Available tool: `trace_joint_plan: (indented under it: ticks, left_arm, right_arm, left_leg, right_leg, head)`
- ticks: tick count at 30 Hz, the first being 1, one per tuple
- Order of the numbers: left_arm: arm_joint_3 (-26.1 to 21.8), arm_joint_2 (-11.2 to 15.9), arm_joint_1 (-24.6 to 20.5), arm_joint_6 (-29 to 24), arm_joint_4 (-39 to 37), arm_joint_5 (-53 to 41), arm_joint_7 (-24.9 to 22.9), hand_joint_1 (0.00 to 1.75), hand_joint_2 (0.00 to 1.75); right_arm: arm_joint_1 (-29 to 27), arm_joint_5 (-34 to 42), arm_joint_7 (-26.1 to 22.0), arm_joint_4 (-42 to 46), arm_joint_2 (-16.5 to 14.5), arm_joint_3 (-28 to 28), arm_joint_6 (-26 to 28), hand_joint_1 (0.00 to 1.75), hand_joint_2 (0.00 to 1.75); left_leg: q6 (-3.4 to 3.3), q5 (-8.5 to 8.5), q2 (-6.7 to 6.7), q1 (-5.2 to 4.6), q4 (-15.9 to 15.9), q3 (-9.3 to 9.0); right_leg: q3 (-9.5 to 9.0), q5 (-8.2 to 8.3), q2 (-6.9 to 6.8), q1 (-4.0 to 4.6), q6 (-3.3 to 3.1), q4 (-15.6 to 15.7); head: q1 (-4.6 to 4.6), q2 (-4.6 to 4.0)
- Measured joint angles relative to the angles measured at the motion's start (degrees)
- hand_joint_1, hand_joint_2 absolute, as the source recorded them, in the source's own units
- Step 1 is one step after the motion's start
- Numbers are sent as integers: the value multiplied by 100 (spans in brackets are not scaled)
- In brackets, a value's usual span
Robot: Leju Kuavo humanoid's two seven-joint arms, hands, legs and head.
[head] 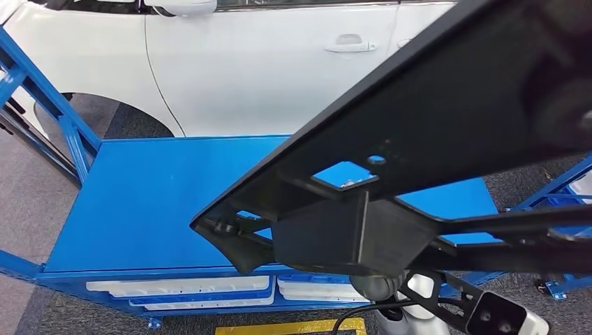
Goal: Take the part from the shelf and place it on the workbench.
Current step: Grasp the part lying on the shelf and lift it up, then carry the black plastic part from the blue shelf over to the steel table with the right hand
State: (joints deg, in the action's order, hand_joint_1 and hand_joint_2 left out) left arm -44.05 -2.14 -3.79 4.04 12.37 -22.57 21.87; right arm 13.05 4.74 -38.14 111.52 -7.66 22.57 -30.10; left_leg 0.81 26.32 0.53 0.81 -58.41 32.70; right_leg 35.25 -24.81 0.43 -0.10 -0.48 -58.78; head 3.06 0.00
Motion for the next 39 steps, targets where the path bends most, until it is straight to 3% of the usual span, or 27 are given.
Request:
trace_joint_plan:
  ticks: [2, 5, 7, 8, 11, 12, 16, 17, 18, 20, 21, 22, 23, 24, 26, 28, 30, 32, 34, 36, 37, 38, 39]
  left_arm:
    - [-3, 8, 1, -21, 0, -57, -53, 0, 175]
    - [-4, 18, 4, -43, 0, -125, -106, 0, 175]
    - [-4, 24, 7, -55, 0, -175, -136, 0, 175]
    - [-4, 25, 7, -55, 0, -193, -146, 0, 175]
    - [-4, 37, -18, -50, 0, -215, -164, 0, 175]
    - [-6, 43, -30, -51, 0, -217, -169, 0, 175]
    - [-24, 54, -26, -73, 0, -260, -207, 0, 175]
    - [-26, 52, -27, -79, 0, -275, -220, 0, 175]
    - [-26, 51, -32, -84, 0, -289, -230, 0, 175]
    - [-26, 51, -38, -93, 0, -318, -248, 0, 175]
    - [-26, 52, -36, -94, 0, -332, -256, 0, 175]
    - [-26, 52, -34, -94, 0, -344, -263, 0, 175]
    - [-26, 52, -34, -94, 0, -354, -267, 0, 175]
    - [-26, 52, -34, -93, 0, -358, -268, 0, 175]
    - [-26, 51, -35, -83, 0, -335, -262, 0, 175]
    - [-31, 49, -32, -58, 0, -300, -237, 0, 175]
    - [-44, 47, -24, -15, 0, -287, -189, 0, 175]
    - [-66, 40, -8, 29, -1, -289, -143, 0, 175]
    - [-83, 30, 9, 51, -2, -297, -120, 0, 175]
    - [-97, 22, 18, 57, -1, -302, -113, 0, 175]
    - [-106, 22, 20, 59, -1, -301, -112, 0, 175]
    - [-114, 21, 22, 65, 0, -301, -106, 0, 175]
    - [-120, 21, 23, 76, 0, -303, -93, 0, 175]
  right_arm:
    - [-47, -100, 0, 133, -1, 93, 263, 175, 175]
    - [-103, -146, 0, 271, 4, 193, 554, 175, 175]
    - [-150, -156, 0, 319, 19, 244, 641, 175, 175]
    - [-171, -158, 0, 337, 32, 269, 654, 175, 175]
    - [-216, -126, 0, 384, 77, 317, 629, 175, 175]
    - [-225, -102, 0, 393, 91, 322, 613, 175, 175]
    - [-251, -88, 0, 388, 169, 323, 631, 175, 175]
    - [-251, -111, 0, 379, 200, 327, 682, 175, 175]
    - [-252, -141, 0, 368, 233, 339, 751, 175, 175]
    - [-254, -223, 0, 324, 311, 391, 927, 175, 175]
    - [-256, -259, 0, 288, 349, 430, 1007, 175, 175]
    - [-256, -278, 1, 242, 391, 474, 1091, 175, 175]
    - [-252, -274, 1, 190, 432, 529, 1187, 175, 175]
    - [-240, -251, 1, 131, 476, 593, 1287, 175, 175]
    - [-202, -174, 1, -29, 560, 746, 1407, 175, 175]
    - [-173, -149, 1, -240, 604, 871, 1370, 175, 175]
    - [-163, -188, 0, -480, 611, 967, 1283, 175, 175]
    - [-149, -239, 0, -702, 609, 1061, 1213, 175, 175]
    - [-136, -271, 1, -869, 596, 1133, 1186, 175, 175]
    - [-133, -284, 1, -997, 587, 1181, 1182, 175, 175]
    - [-134, -286, 0, -1050, 587, 1198, 1179, 175, 175]
    - [-135, -285, 0, -1094, 587, 1211, 1167, 175, 175]
    - [-135, -282, 0, -1132, 587, 1220, 1143, 175, 175]
  left_leg:
    - [57, 194, -10, 9, -180, 61]
    - [114, 841, -17, 24, -1101, 369]
    - [132, 992, -17, 27, -1442, 409]
    - [130, 922, -17, 27, -1315, 283]
    - [70, 561, -15, 13, -180, -443]
    - [33, 498, -11, -2, 61, -580]
    - [-124, 322, -21, -37, 156, -540]
    - [-164, 255, -36, -28, 167, -496]
    - [-201, 187, -52, -19, 178, -436]
    - [-249, 74, -69, -30, 165, -292]
    - [-252, 20, -73, -35, 153, -212]
    - [-247, -28, -75, -38, 131, -129]
    - [-237, -69, -76, -39, 103, -42]
    - [-224, -102, -75, -38, 66, 42]
    - [-184, -154, -74, -38, -10, 177]
    - [-121, -215, -74, -38, -38, 238]
    - [-46, -292, -73, -34, -12, 253]
    - [18, -193, -63, -22, -78, 306]
    - [74, 274, -57, -6, -517, 460]
    - [123, 749, -58, 1, -1218, 641]
    - [141, 813, -59, 2, -1461, 661]
    - [152, 746, -59, 5, -1537, 596]
    - [159, 590, -59, 11, -1420, 434]
  right_leg:
    - [4, 60, -20, -23, -74, 64]
    - [76, 141, -48, -23, -130, 92]
    - [160, 204, -52, -14, -127, 83]
    - [206, 239, -51, -13, -120, 75]
    - [317, 346, -44, -5, -60, 40]
    - [334, 381, -44, -1, -27, 33]
    - [369, 477, -40, -12, 116, 24]
    - [414, 338, -37, -15, 145, -93]
    - [484, 98, -36, -17, 170, -322]
    - [649, -502, -37, -34, 205, -1029]
    - [691, -678, -38, -41, 218, -1347]
    - [662, -733, -38, -51, 226, -1524]
    - [537, -675, -39, -60, 228, -1498]
    - [307, -553, -40, -69, 220, -1258]
    - [-247, -434, -37, -61, 177, -474]
    - [-517, -443, -34, -25, 120, -10]
    - [-501, -383, -37, -6, 55, 44]
    - [-441, -278, -64, -29, -33, 98]
    - [-325, -153, -89, -44, -103, 131]
    - [-170, -38, -94, -33, -124, 128]
    - [-88, 23, -97, -29, -121, 125]
    - [-3, 84, -100, -28, -112, 120]
    - [80, 144, -100, -29, -97, 111]
  head:
    - [0, 0]
    - [0, -1]
    - [0, 0]
    - [0, 0]
    - [-1, 0]
    - [0, 0]
    - [0, -1]
    - [0, -1]
    - [0, -1]
    - [0, 0]
    - [0, 0]
    - [0, 0]
    - [0, 0]
    - [0, 0]
    - [1, 0]
    - [0, 0]
    - [-1, -1]
    - [1, -1]
    - [1, 0]
    - [1, 0]
    - [1, 0]
    - [1, 0]
    - [1, 0]
